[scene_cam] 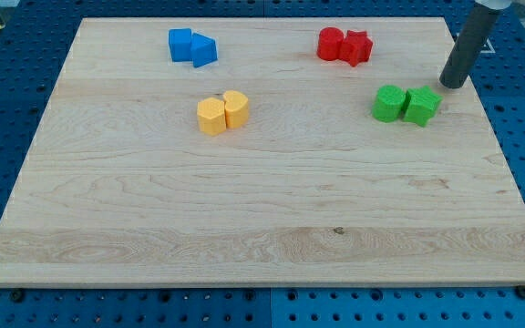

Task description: Push the yellow heart and yellow hexagon towards the left

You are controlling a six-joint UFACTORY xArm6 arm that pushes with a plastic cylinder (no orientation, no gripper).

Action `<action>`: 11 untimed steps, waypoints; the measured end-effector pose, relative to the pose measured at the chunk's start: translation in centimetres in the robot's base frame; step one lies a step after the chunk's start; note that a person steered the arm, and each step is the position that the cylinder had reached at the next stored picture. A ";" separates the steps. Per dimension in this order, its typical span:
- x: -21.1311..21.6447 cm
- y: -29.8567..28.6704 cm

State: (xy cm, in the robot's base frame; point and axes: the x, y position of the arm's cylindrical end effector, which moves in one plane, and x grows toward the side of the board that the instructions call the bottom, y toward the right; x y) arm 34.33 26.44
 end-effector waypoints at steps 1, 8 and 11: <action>0.0 0.0; 5.0 -26.9; 5.1 -32.6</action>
